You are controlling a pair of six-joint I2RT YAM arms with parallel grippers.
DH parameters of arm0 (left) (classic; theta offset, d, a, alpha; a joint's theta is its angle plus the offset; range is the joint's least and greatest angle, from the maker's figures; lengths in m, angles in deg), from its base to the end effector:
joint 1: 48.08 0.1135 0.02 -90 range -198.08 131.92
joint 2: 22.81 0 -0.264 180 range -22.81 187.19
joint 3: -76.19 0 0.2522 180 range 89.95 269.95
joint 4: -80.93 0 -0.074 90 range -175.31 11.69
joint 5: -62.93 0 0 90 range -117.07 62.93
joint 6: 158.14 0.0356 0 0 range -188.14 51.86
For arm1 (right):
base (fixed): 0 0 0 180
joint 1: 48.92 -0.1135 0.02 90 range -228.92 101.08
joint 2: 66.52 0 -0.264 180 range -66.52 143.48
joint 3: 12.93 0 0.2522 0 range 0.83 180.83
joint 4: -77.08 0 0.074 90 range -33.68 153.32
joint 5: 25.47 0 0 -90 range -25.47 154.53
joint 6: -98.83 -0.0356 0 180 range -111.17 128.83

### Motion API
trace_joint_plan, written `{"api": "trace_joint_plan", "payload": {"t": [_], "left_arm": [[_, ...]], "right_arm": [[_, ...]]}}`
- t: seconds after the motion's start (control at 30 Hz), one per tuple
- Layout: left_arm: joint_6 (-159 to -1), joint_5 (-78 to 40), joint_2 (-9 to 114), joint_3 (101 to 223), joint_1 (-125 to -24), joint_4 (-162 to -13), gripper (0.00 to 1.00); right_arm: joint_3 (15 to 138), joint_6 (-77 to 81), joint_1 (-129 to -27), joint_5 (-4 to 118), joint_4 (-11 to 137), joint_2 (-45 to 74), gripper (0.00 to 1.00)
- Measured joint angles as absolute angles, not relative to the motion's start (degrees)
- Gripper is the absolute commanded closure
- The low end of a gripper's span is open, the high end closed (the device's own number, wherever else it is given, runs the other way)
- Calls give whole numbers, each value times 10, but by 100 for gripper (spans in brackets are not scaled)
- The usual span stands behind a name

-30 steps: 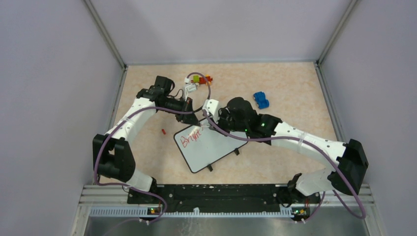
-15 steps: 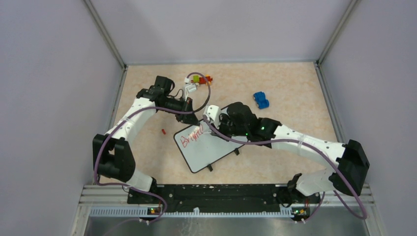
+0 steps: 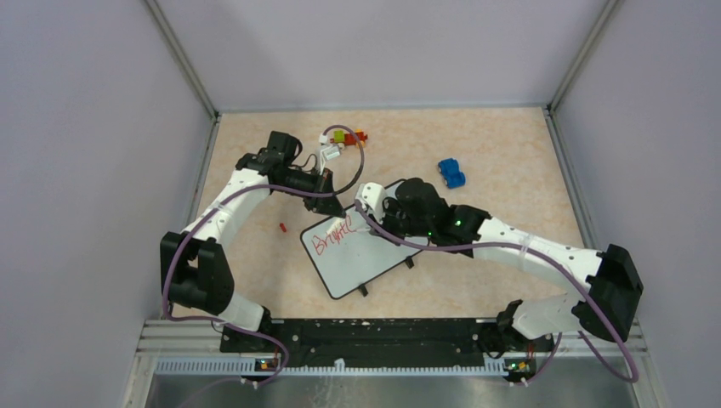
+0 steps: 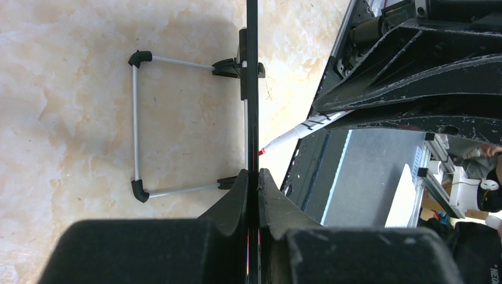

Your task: Write a sentence on the whiteboard

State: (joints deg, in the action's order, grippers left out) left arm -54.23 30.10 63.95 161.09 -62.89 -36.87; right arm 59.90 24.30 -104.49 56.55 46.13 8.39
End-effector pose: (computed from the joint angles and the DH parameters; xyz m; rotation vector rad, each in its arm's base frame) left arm 0.2804 -0.1051 0.2850 0.8872 2.2508 -1.3123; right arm 0.1627 0.2460 0.2997 -1.3409 1.7357 0.5513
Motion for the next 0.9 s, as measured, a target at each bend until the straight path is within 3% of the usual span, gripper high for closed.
{"api": "trace_joint_plan", "payload": {"t": [0.9], "left_arm": [[-542,303,640,1611,-629,-368,100]], "right_arm": [[639,254,-1040,587,462,92,100]]}}
